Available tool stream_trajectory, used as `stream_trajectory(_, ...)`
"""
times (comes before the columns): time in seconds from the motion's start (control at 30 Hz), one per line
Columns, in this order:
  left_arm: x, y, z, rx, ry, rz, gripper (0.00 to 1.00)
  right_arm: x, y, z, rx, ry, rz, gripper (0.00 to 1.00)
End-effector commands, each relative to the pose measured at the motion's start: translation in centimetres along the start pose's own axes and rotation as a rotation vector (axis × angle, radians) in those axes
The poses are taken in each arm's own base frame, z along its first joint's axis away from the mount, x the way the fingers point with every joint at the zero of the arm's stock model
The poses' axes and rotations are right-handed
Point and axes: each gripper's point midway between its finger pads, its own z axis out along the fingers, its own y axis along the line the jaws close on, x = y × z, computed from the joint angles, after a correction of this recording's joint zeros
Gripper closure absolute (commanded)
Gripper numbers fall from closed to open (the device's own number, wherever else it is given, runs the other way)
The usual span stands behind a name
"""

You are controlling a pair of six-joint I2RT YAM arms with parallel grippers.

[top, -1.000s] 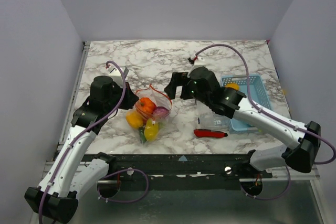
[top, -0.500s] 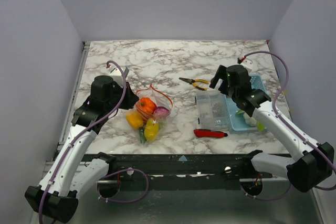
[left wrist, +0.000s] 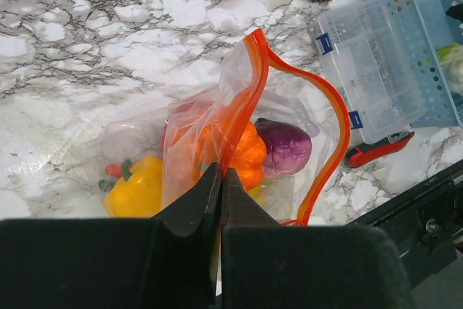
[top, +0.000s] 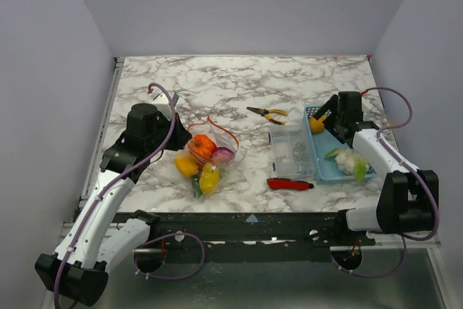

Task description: Place the food in the zip-top bag and seal the zipper

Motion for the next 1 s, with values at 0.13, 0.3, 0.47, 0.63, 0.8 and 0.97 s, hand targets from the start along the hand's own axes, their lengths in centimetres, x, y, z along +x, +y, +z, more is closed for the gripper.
stream_trajectory(0.13,-0.2,-0.3,0.1,0.017,-0.009,0.017,1.00,1.4,-0.1,3.6,-0.023,0.063,0.066,0.05)
stream_trajectory(0.3,-0.1,0.0,0.1,0.002,-0.010,0.019,1.00,2.3,-0.5,5.1,-0.021,0.092,0.077,0.09)
stream_trajectory(0.47,0.0,-0.3,0.3,0.019,0.001,0.015,1.00,2.8,-1.1,6.2,0.001,0.106,0.076,0.11)
stream_trajectory(0.63,0.1,-0.2,0.4,0.015,0.008,0.014,1.00,3.6,-1.2,7.0,-0.002,0.128,0.077,0.18)
stream_trajectory(0.8,0.0,-0.2,0.3,0.013,-0.002,0.016,1.00,4.2,-1.7,7.3,0.009,0.144,0.068,0.26)
stream_trajectory(0.97,0.2,-0.2,0.6,0.015,0.018,0.009,1.00,3.5,-1.9,6.5,0.009,0.111,0.048,0.41)
